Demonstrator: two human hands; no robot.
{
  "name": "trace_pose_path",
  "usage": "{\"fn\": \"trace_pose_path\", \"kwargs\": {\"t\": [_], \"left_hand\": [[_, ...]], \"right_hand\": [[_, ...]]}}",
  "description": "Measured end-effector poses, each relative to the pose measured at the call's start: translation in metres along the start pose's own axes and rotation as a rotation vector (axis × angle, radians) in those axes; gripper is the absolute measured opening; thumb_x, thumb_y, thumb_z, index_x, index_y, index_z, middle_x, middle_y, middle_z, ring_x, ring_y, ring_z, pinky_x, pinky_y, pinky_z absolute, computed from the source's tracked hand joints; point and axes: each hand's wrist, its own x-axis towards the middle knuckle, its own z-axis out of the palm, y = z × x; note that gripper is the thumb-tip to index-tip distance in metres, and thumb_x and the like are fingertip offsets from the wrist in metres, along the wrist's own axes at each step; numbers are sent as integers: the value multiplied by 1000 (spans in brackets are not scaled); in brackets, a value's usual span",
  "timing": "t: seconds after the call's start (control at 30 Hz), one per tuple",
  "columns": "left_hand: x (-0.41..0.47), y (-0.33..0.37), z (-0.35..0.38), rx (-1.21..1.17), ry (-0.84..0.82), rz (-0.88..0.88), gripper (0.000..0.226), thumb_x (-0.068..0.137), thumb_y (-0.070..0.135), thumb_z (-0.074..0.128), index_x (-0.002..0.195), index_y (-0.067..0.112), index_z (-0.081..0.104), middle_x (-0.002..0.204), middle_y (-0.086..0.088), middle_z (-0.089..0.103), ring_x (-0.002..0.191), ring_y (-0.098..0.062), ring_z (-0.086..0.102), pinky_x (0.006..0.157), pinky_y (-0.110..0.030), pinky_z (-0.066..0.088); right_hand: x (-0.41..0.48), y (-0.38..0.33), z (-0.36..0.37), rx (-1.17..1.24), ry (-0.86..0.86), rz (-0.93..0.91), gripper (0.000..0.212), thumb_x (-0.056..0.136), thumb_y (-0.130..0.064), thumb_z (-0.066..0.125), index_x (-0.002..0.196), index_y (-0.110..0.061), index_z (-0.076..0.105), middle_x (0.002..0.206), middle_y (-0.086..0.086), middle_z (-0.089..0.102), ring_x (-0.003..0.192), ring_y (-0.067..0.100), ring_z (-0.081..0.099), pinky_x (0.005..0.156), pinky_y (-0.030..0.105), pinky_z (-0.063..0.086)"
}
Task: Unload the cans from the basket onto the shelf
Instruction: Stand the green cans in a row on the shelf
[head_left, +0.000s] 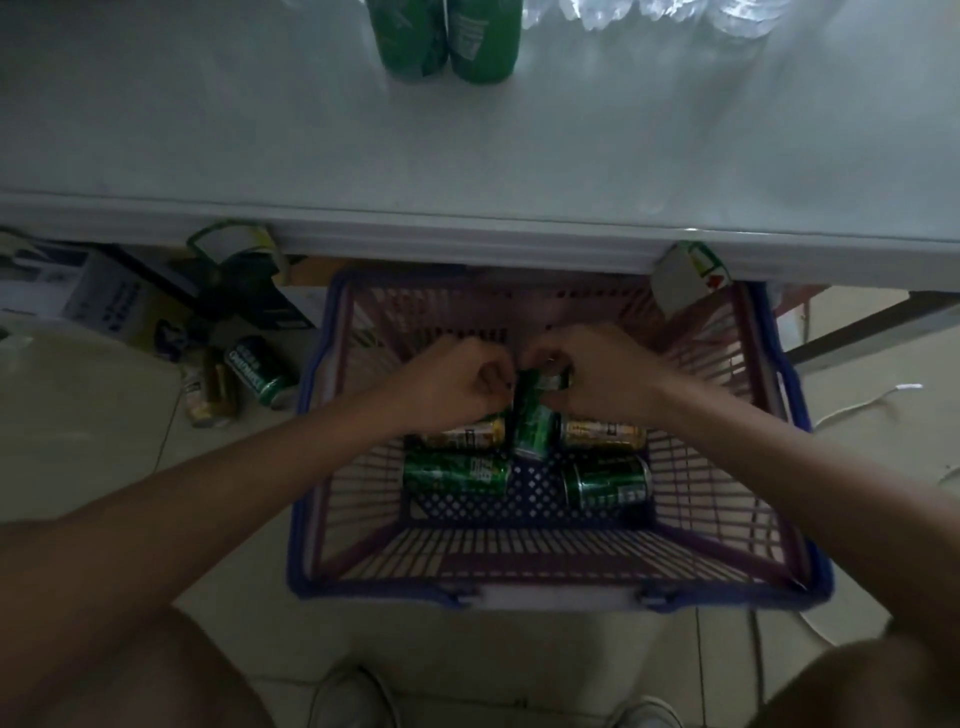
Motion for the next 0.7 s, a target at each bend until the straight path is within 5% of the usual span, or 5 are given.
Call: {"fn": "trace_pose_path", "kwargs": {"t": [0.1,0.2,0.27,0.47,0.7], "left_hand": [[3,-16,19,113,-162,-75,22,90,20,67,108,9,71,103,-6,72,94,-20,68,84,-37,58],[6,-33,39,205,-285,-107,15,90,18,67,99,5,68,99,-6,66,92,-24,65,83,-35,56],[6,-45,50,276,-371,-130,10,91,16,65,93,7,65,95,-11,63,92,-31,65,79,-38,55],[-6,-76,75,495,-593,-132,53,92,26,68,139,8,51,120,-16,60,100,-28,63,76,-38,56],[-20,-86,114,703,-562,-62,61,89,19,68,141,-3,44,117,-17,63,95,-31,66,62,-33,44]], "right_hand": [[8,14,18,-154,-211,59,51,88,-12,76,137,-18,61,137,5,63,120,20,62,93,24,51],[15,30,37,-254,-325,124,61,89,-2,70,146,-18,53,146,12,54,125,28,58,99,36,53],[18,42,49,-311,-394,133,64,90,-3,69,149,-17,49,147,15,50,123,31,57,98,38,53],[30,76,77,-541,-331,27,67,88,-14,71,150,-9,46,150,15,45,130,30,50,99,37,50],[48,85,100,-813,-261,-147,76,83,-17,72,153,-17,41,160,14,32,150,30,23,113,50,30]]}}
